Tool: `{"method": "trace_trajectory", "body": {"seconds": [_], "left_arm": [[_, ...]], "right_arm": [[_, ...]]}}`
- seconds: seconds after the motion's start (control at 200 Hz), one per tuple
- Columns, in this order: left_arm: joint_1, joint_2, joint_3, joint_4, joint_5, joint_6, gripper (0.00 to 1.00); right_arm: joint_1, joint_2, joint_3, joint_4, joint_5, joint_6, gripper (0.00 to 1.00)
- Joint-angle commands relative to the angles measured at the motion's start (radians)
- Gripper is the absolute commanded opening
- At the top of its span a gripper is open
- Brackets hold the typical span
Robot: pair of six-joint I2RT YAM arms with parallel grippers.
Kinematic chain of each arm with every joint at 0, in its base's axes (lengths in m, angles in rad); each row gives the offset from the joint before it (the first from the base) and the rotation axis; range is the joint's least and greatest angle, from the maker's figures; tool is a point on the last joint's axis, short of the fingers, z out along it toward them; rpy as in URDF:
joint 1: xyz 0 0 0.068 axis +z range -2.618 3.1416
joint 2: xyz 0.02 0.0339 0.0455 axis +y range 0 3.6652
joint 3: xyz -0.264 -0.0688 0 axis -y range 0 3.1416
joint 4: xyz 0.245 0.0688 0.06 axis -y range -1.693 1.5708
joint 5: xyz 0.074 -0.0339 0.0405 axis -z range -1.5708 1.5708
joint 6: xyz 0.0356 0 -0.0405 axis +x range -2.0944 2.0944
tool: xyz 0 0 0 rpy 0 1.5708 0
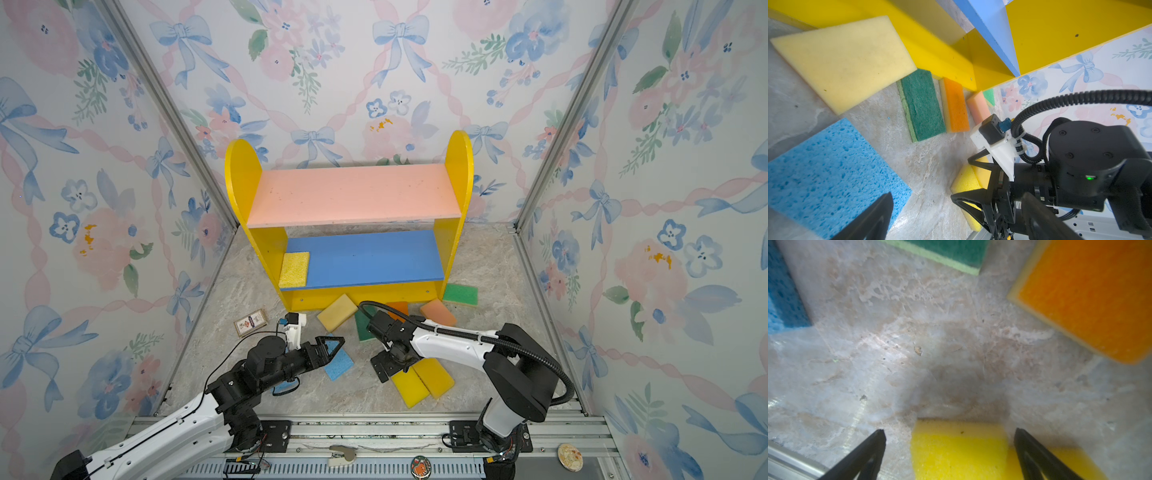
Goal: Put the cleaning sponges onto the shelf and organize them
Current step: 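Grasp the yellow scrub sponge with the right gripper and lift it, then bring the sponge to the left gripper while the left gripper grasps its edge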
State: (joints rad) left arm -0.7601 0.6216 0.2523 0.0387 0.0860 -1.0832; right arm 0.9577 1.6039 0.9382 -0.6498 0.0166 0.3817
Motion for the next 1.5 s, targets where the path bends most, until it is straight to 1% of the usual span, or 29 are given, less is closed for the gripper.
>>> {"method": "trace_trajectory", "body": {"seconds": [0.0,0.09,0.245,0.53,0.665,0.855,0.995,1.14,1.2,1.385,1.495], "left_arm": [[-0.006,-0.01,0.001,0.016,-0.006,-0.007,0.98],[-0.005,-0.014,-0.004,0.016,-0.006,-0.01,0.98],[-0.005,-0.015,-0.003,0.016,-0.005,-0.013,0.98],[-0.005,-0.005,0.0,0.016,0.0,-0.013,0.98],[-0.006,-0.011,-0.001,0.016,0.003,-0.014,0.98],[-0.011,0.008,0.013,0.019,0.032,0.015,0.98],[-0.066,0.048,0.02,0.052,0.025,0.043,0.98],[-0.174,0.1,0.026,0.104,-0.019,0.083,0.98],[-0.204,0.119,0.023,0.137,-0.031,0.097,0.98],[-0.229,0.191,0.029,0.27,0.005,0.128,0.98],[-0.243,0.25,0.052,0.302,0.004,0.143,0.98]], "right_arm": [[0.011,-0.01,-0.024,-0.034,0.032,0.02,0.99],[0.014,-0.012,-0.03,-0.033,0.028,0.028,0.99],[0.033,-0.012,-0.044,-0.037,0.043,0.047,0.93],[0.048,0.002,-0.044,-0.013,0.072,0.069,0.77],[0.048,-0.009,-0.015,-0.013,0.07,0.081,0.74],[0.015,-0.088,0.05,-0.023,0.057,0.119,0.71],[-0.036,-0.157,0.092,-0.002,0.018,0.162,0.7],[-0.06,-0.18,0.161,-0.009,0.003,0.175,0.68],[-0.061,-0.175,0.19,-0.007,-0.014,0.18,0.68],[-0.065,-0.125,0.276,-0.016,-0.051,0.18,0.68],[-0.065,-0.106,0.305,-0.002,-0.066,0.188,0.68]]}}
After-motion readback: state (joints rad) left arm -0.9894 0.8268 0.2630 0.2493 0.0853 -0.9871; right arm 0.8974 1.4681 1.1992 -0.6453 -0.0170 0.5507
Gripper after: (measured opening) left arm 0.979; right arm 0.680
